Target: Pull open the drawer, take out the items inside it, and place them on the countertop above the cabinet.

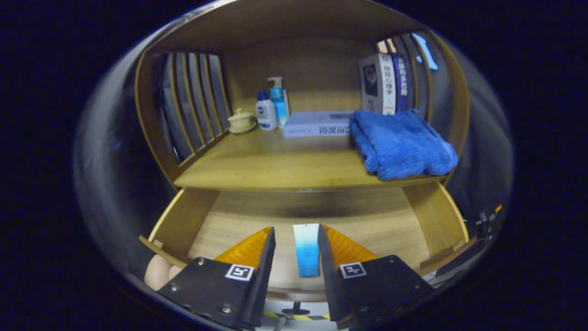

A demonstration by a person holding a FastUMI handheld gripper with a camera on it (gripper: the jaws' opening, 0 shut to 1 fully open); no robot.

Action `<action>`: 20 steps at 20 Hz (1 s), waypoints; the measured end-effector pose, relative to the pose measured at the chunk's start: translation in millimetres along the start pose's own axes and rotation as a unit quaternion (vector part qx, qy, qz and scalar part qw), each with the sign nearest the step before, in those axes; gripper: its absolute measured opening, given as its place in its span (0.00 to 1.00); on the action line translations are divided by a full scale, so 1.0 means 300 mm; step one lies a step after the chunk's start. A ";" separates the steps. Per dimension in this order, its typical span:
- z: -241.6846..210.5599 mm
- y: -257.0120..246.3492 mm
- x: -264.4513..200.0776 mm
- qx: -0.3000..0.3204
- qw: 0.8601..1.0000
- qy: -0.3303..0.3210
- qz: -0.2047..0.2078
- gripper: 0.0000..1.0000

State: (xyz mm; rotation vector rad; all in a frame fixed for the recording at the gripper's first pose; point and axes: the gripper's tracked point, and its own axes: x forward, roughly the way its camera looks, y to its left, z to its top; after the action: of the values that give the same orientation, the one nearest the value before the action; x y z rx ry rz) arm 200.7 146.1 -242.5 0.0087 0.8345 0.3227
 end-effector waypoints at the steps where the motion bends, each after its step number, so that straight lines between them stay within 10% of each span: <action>1: -0.021 -0.007 0.019 -0.012 1.000 0.025 -0.005 0.54; 12: -0.278 -0.064 0.176 -0.076 0.967 0.238 -0.047 0.54; 20: -0.250 -0.056 0.183 -0.077 0.977 0.194 -0.035 0.38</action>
State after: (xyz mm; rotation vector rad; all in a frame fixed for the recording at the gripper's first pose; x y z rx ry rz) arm 185.1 136.8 -335.2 -0.2346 1.1912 0.3259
